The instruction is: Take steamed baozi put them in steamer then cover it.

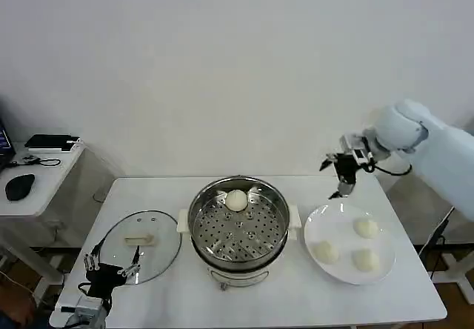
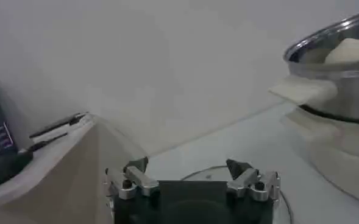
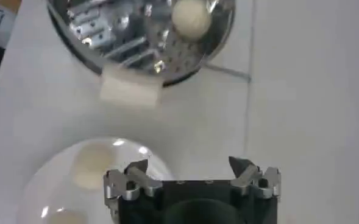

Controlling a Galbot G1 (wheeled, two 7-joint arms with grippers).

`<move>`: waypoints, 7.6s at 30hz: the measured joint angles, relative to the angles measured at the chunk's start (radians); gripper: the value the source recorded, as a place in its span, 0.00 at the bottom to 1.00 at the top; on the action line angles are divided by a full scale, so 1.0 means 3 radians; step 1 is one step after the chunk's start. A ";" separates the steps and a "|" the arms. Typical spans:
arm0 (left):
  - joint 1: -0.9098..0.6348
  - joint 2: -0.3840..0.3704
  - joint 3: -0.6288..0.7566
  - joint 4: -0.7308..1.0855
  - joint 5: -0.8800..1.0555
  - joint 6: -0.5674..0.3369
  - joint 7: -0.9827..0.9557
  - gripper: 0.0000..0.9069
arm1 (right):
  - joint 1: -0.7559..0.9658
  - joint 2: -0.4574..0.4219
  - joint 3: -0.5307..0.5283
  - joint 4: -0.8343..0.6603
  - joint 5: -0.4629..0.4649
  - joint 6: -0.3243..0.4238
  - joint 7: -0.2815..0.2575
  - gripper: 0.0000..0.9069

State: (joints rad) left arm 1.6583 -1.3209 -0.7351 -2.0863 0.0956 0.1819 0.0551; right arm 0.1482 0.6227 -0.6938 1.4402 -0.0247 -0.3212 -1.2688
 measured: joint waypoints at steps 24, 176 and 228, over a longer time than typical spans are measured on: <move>0.0039 -0.0011 0.0005 0.0095 0.0057 0.0004 -0.0002 1.00 | -0.0796 0.0061 0.0140 -0.0084 -0.0325 -0.0096 -0.0093 1.00; -0.0029 -0.0138 -0.0021 -0.0210 0.0041 0.0004 0.0015 1.00 | 0.0625 0.2164 -0.1059 -0.0492 0.0752 -0.0590 0.0289 1.00; 0.0068 -0.0158 0.0060 -0.0207 0.0112 0.0004 0.0023 1.00 | -0.0781 -0.0449 -0.0095 0.0211 -0.0597 0.0001 -0.0106 1.00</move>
State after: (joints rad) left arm 1.6788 -1.3681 -0.7172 -2.1486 0.1292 0.1831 0.0621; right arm -0.0862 0.4881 -0.7222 1.5037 -0.2039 -0.3209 -1.3006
